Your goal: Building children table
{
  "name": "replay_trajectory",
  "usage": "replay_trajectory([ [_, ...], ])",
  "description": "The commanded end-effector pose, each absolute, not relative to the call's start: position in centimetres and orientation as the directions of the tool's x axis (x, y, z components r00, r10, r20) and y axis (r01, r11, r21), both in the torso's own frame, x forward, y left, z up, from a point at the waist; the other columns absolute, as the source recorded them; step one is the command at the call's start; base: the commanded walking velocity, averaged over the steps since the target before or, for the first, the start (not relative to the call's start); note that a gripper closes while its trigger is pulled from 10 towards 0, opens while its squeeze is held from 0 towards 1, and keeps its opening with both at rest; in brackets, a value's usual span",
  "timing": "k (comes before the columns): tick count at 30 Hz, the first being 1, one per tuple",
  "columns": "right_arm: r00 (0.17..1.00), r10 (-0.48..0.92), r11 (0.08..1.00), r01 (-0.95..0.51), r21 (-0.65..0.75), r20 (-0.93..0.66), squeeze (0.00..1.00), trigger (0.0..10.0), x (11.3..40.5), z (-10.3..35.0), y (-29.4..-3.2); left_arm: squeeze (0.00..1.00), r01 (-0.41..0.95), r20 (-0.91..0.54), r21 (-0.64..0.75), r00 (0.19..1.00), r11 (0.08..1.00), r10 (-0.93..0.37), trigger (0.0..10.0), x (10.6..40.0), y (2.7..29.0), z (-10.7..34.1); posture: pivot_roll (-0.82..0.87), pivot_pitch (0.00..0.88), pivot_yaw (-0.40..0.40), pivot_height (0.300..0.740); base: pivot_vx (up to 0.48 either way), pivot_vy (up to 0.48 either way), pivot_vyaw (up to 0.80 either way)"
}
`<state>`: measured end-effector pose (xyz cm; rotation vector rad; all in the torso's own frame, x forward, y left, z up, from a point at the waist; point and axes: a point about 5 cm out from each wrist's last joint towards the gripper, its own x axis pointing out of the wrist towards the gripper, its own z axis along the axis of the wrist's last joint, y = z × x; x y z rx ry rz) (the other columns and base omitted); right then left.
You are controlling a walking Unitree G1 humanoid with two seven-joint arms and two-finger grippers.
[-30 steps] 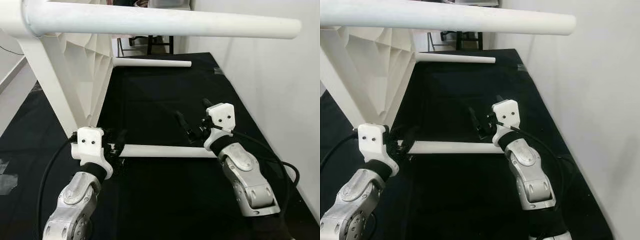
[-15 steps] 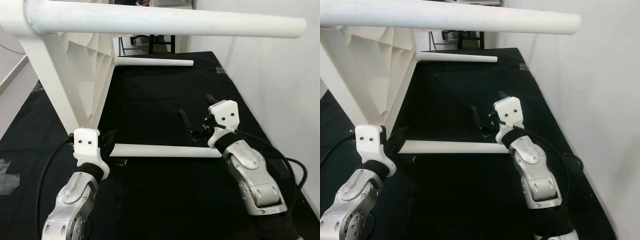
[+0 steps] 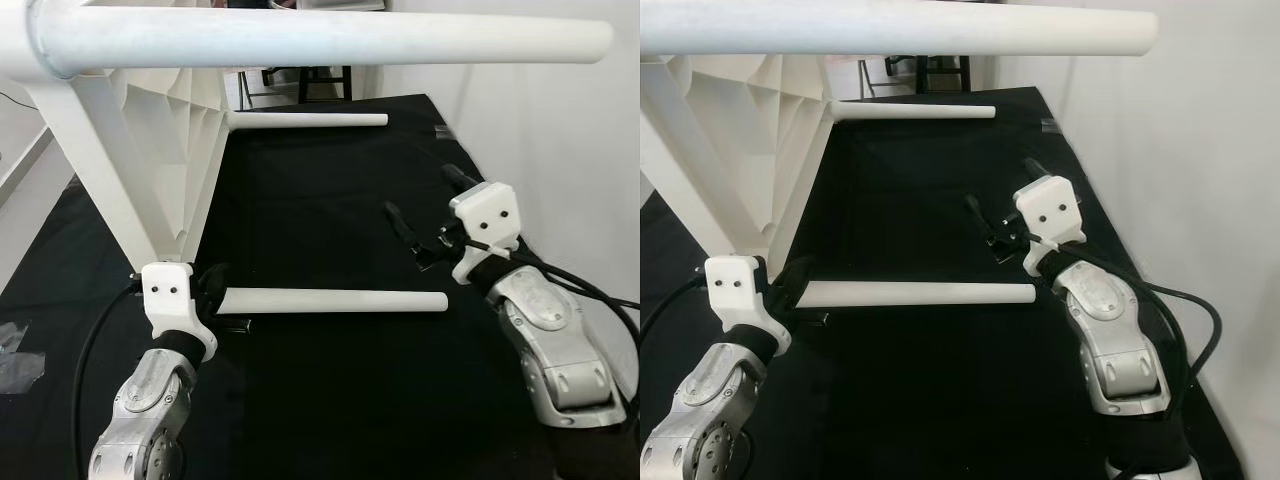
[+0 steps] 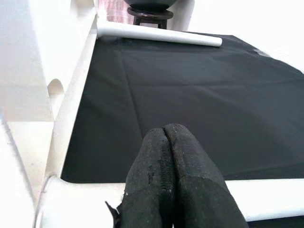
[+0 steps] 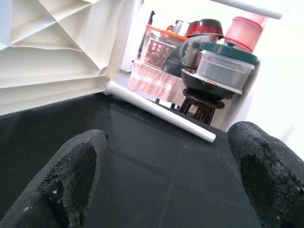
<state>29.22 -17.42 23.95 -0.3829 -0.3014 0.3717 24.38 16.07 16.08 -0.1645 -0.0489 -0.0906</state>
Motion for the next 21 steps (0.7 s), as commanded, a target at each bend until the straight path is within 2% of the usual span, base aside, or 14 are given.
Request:
replay_trajectory([
  [1, 0.865, 0.438, 0.85, -0.31, -0.426, 0.245, 0.0, 10.0, 28.8, 25.4, -17.2, 0.0, 0.079, 0.018, -0.184, 0.997, 0.98, -0.077, 10.0, 24.4, 16.3, 15.4, -0.01, 0.086, 0.012, 0.74, 0.0, 0.0, 0.0],
  [3, 0.865, 0.438, 0.85, -0.31, -0.426, 0.245, 0.0, 10.0, 28.8, 25.4, -17.2, 0.0, 0.079, 0.018, -0.184, 0.997, 0.98, -0.077, 10.0, 24.4, 16.3, 15.4, -0.01, 0.086, 0.012, 0.74, 0.0, 0.0, 0.0],
  [6, 0.822, 0.513, 0.772, -0.316, -0.552, 0.246, 0.0, 10.0, 27.6, 27.6, -18.2, 0.0, 0.078, 0.014, -0.181, 0.997, 0.98, -0.077, 10.0, 24.5, 16.5, 15.4, -0.02, 0.091, 0.009, 0.74, 0.0, 0.0, 0.0],
  [7, 0.823, 0.529, 0.724, -0.312, -0.615, 0.206, 0.0, 10.0, 26.9, 27.6, -19.1, 0.0, 0.078, 0.013, -0.18, 0.997, 0.981, -0.076, 10.0, 24.5, 16.5, 15.5, -0.02, 0.096, 0.007, 0.74, 0.0, 0.0, 0.0],
  [8, 0.823, 0.529, 0.724, -0.312, -0.615, 0.206, 0.0, 10.0, 26.9, 27.6, -19.1, 0.0, 0.078, 0.013, -0.18, 0.997, 0.981, -0.076, 10.0, 24.5, 16.5, 15.5, -0.02, 0.096, 0.007, 0.74, 0.0, 0.0, 0.0],
  [11, 0.836, 0.544, 0.621, -0.343, -0.704, 0.072, 0.0, 10.0, 24.5, 27.4, -21.8, 0.0, 0.075, 0.013, -0.178, 0.997, 0.981, -0.073, 10.0, 24.5, 16.7, 15.6, -0.04, 0.104, 0.015, 0.74, 0.0, 0.0, 0.0],
  [14, 0.839, 0.542, 0.615, -0.356, -0.703, 0.05, 0.0, 10.0, 23.9, 27.5, -22.4, 0.0, 0.074, 0.013, -0.178, 0.997, 0.981, -0.073, 10.0, 24.5, 16.7, 15.6, -0.04, 0.104, 0.015, 0.74, 0.0, 0.0, 0.0],
  [16, 0.851, 0.523, 0.615, -0.341, -0.711, 0.044, 0.0, 10.0, 22.4, 29.3, -24.1, 0.0, 0.072, 0.01, -0.177, 0.997, 0.982, -0.071, 10.0, 24.6, 17.0, 15.6, -0.07, 0.106, 0.048, 0.74, 0.0, 0.0, 0.0],
  [17, 0.851, 0.523, 0.615, -0.341, -0.711, 0.044, 0.0, 10.0, 22.4, 29.3, -24.1, 0.0, 0.072, 0.01, -0.177, 0.997, 0.982, -0.071, 10.0, 24.6, 17.0, 15.6, -0.07, 0.106, 0.048, 0.74, 0.0, 0.0, 0.0],
  [20, 0.852, 0.504, 0.593, -0.221, -0.774, 0.143, 0.0, 10.0, 21.1, 33.8, -25.2, 0.0, 0.07, 0.002, -0.175, 0.998, 0.982, -0.07, 10.0, 25.1, 17.3, 15.6, -0.08, 0.098, 0.071, 0.74, 0.0, 0.0, 0.0],
  [21, 0.852, 0.504, 0.593, -0.221, -0.774, 0.143, 0.0, 10.0, 21.1, 33.8, -25.2, 0.0, 0.07, 0.002, -0.175, 0.998, 0.982, -0.07, 10.0, 25.1, 17.3, 15.6, -0.08, 0.098, 0.071, 0.74, 0.0, 0.0, 0.0],
])
